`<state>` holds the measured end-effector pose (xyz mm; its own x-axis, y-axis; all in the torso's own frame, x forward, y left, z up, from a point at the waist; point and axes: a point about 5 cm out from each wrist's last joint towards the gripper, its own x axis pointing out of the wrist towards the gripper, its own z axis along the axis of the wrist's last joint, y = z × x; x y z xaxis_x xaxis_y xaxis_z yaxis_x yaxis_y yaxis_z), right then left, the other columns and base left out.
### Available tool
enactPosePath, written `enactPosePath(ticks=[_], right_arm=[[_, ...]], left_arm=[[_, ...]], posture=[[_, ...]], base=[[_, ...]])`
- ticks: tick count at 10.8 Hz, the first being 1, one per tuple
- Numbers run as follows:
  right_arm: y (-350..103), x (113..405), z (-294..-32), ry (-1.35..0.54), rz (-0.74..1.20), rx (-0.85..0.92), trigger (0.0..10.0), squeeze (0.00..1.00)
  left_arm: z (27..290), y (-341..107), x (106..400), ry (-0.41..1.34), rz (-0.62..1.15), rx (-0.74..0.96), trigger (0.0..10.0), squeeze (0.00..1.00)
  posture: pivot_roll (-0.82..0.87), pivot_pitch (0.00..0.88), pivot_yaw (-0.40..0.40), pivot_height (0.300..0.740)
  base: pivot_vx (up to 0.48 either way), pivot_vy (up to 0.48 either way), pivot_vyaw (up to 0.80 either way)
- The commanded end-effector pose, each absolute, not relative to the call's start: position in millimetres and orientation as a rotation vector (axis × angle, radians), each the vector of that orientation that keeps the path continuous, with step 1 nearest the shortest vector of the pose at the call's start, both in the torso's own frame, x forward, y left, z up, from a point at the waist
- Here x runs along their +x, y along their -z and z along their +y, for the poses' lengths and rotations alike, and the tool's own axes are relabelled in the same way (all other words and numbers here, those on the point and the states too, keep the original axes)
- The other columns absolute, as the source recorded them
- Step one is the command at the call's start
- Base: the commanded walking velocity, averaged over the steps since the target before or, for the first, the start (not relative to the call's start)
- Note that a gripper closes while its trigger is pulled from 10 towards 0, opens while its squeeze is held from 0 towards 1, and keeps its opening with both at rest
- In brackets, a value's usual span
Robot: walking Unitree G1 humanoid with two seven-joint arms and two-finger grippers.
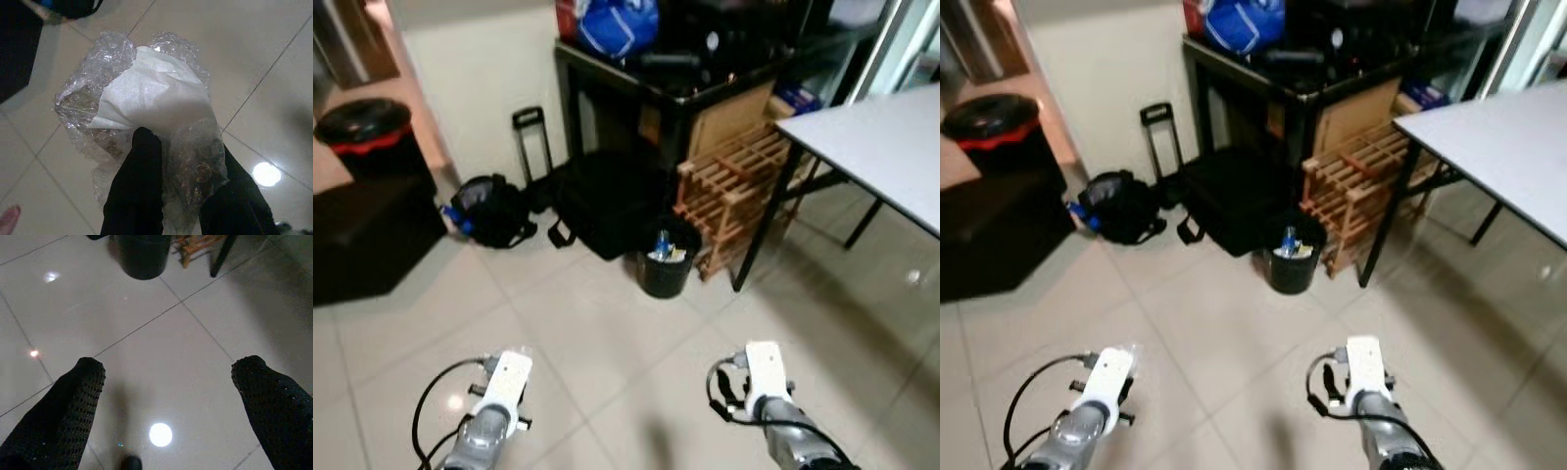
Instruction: Picking trash to rubbish bin
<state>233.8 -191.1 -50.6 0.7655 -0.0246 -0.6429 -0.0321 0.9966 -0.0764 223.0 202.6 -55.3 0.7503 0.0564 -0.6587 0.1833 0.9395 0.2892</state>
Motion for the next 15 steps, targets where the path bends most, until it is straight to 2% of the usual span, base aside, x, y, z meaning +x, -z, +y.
enactPosePath(ticks=[1,15], right_arm=[[52.4,229.3,-200.9,0.022,0.719,-0.097,10.0,0.0],[53.8,227.6,-197.1,0.005,0.717,-0.098,10.0,0.0]], left_arm=[[193.6,56.0,224.0,0.09,0.716,0.341,10.0,0.0],[193.7,58.2,220.8,0.094,0.728,0.353,10.0,0.0]], posture=[[-0.02,0.02,0.018,0.74],[-0.02,0.0,0.02,0.74]], base=[[0.364,0.0,0.0],[0.363,0.0,0.0]])
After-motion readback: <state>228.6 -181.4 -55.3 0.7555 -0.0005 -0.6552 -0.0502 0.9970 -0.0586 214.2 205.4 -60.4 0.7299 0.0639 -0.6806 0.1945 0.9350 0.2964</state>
